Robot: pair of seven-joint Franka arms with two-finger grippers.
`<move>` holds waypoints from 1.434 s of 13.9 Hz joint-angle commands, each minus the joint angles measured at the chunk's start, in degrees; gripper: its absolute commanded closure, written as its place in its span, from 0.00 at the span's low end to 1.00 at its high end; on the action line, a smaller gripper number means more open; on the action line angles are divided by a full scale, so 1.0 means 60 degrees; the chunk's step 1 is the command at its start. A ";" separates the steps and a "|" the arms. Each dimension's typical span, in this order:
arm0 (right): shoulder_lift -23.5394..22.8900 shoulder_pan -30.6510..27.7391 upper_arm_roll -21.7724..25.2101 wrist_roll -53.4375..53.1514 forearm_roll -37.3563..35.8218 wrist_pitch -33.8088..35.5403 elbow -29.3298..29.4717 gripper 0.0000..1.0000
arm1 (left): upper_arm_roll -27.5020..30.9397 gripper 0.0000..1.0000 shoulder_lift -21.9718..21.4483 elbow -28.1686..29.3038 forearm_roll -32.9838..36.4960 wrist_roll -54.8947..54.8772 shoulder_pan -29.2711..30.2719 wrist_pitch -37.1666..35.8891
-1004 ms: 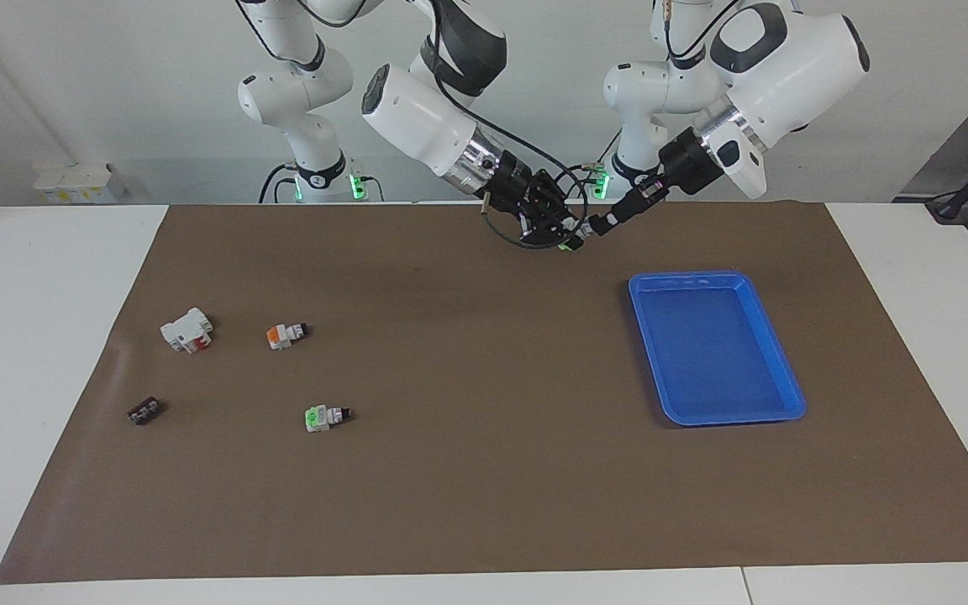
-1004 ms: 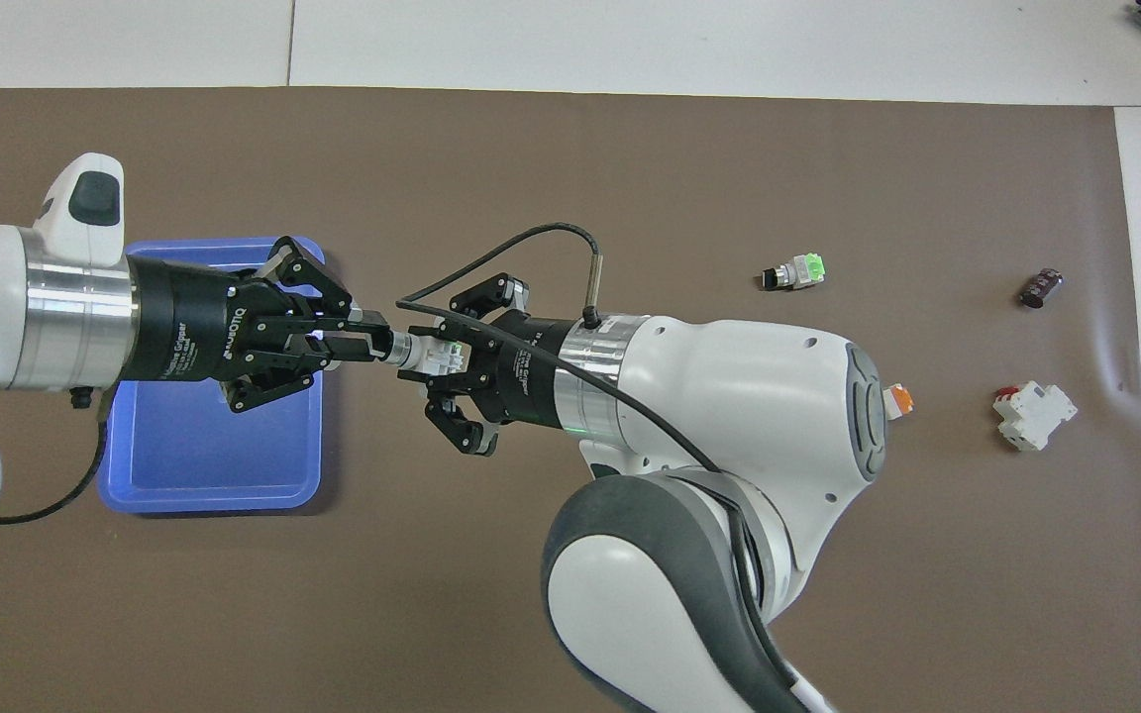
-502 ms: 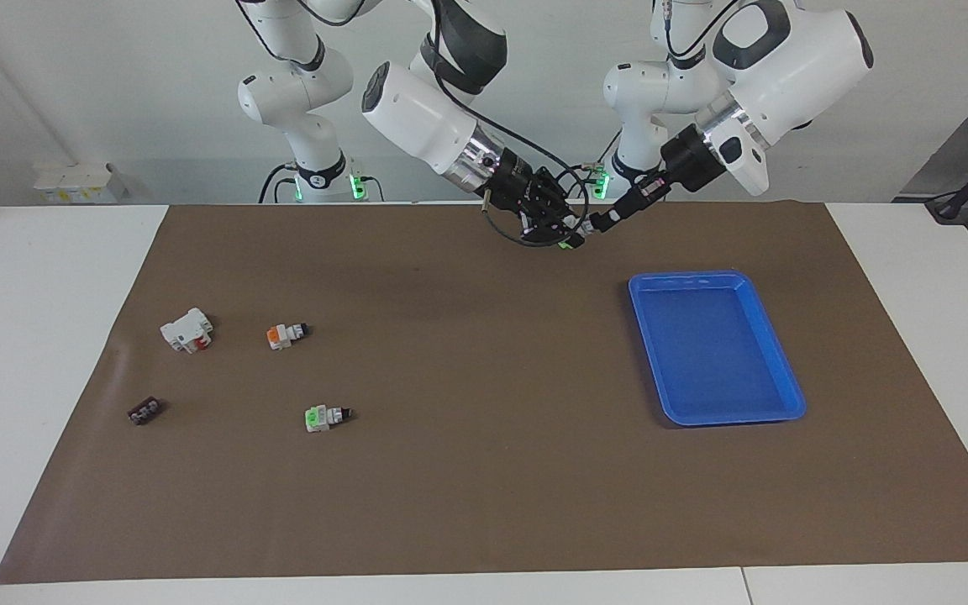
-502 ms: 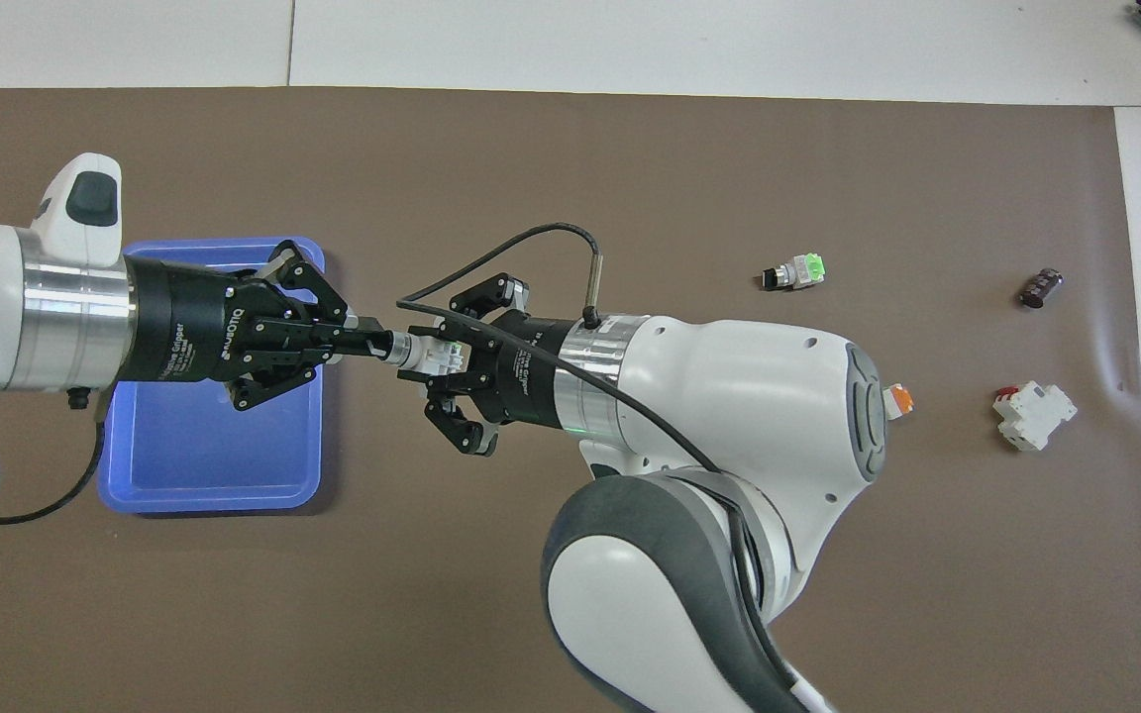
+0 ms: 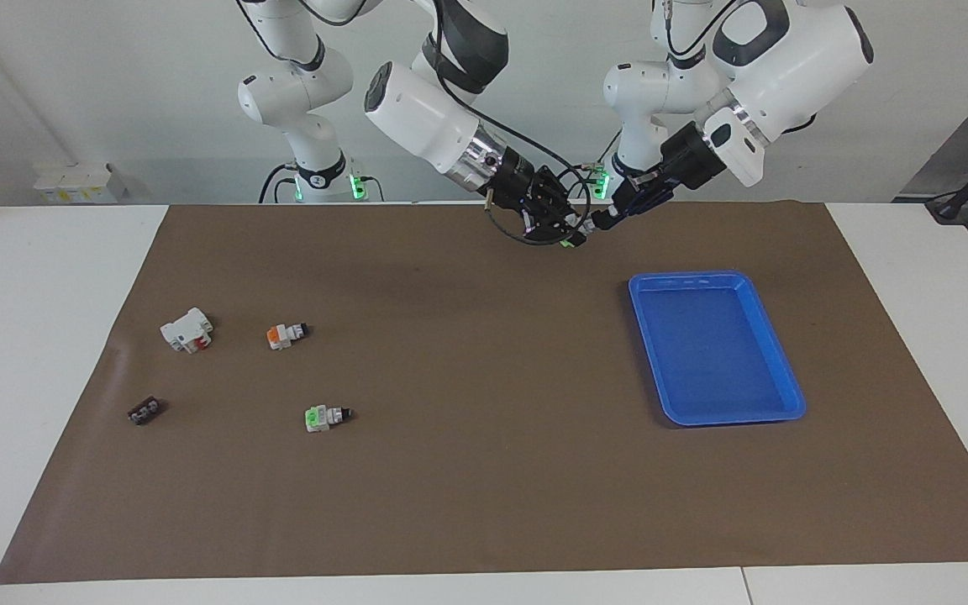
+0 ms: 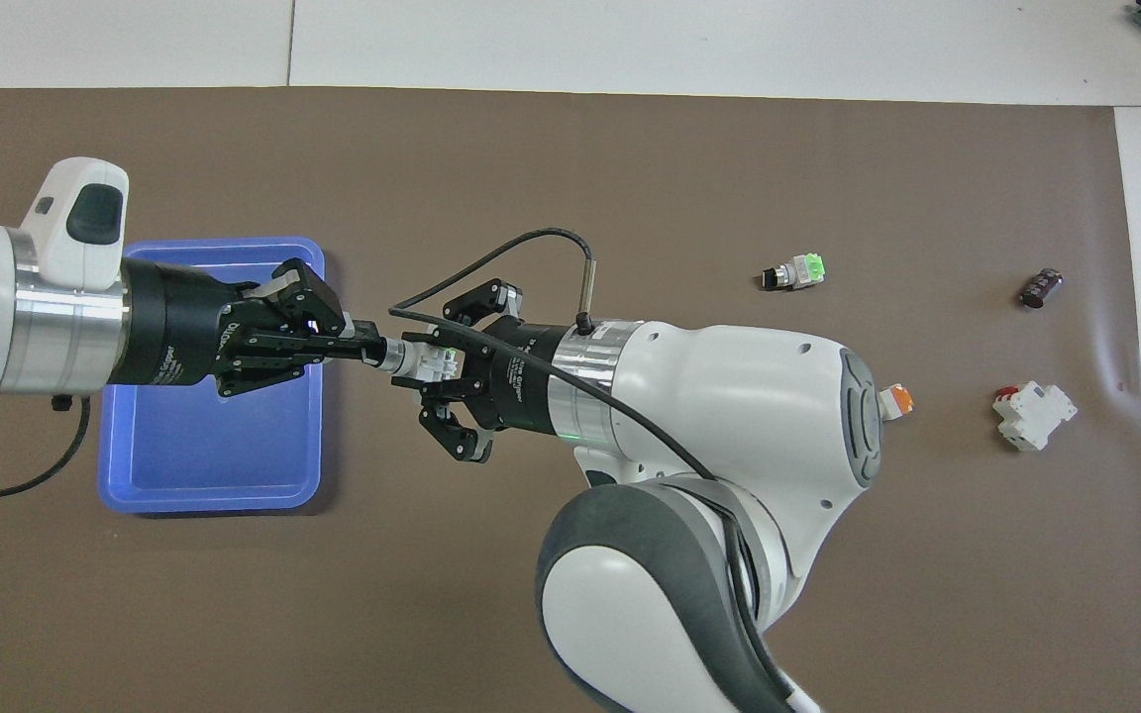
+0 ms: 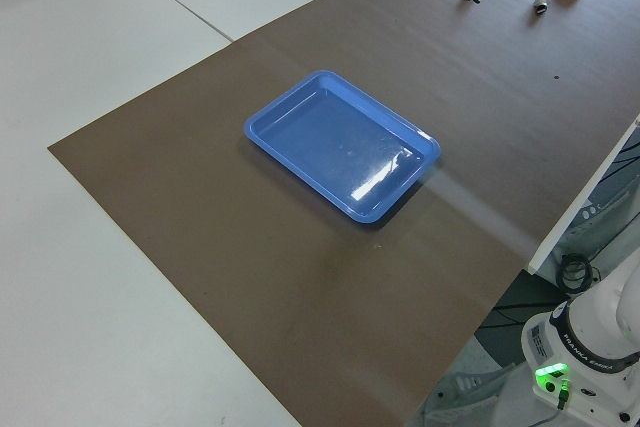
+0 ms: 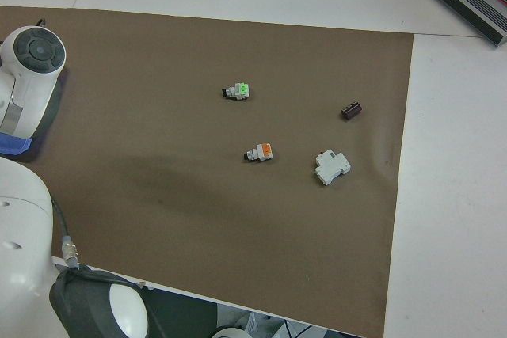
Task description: Turn and place switch with both arms
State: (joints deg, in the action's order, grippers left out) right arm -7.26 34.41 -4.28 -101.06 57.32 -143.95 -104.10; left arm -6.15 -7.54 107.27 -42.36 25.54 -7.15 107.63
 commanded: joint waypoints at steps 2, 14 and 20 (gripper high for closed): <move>-0.0050 -0.0037 0.0010 -0.0062 0.0189 -0.0120 0.0123 1.00 | 0.0000 1.00 -0.0326 0.0212 0.0131 -0.2435 0.0020 -0.0651; -0.0035 -0.0037 0.0010 -0.0076 0.0203 -0.0120 0.0123 1.00 | 0.0043 1.00 -0.0604 0.0579 0.0395 -1.0227 0.0093 -0.1164; -0.0035 -0.0037 0.0010 -0.0091 0.0203 -0.0120 0.0123 1.00 | -0.0015 1.00 -0.0517 0.0111 0.2050 -1.2984 0.0108 -0.1282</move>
State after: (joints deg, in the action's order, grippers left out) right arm -7.91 35.48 -5.00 -101.06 57.41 -143.31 -104.34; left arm -6.77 -8.88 106.60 -36.07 -46.34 -7.20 103.30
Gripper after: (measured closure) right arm 0.665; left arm 0.903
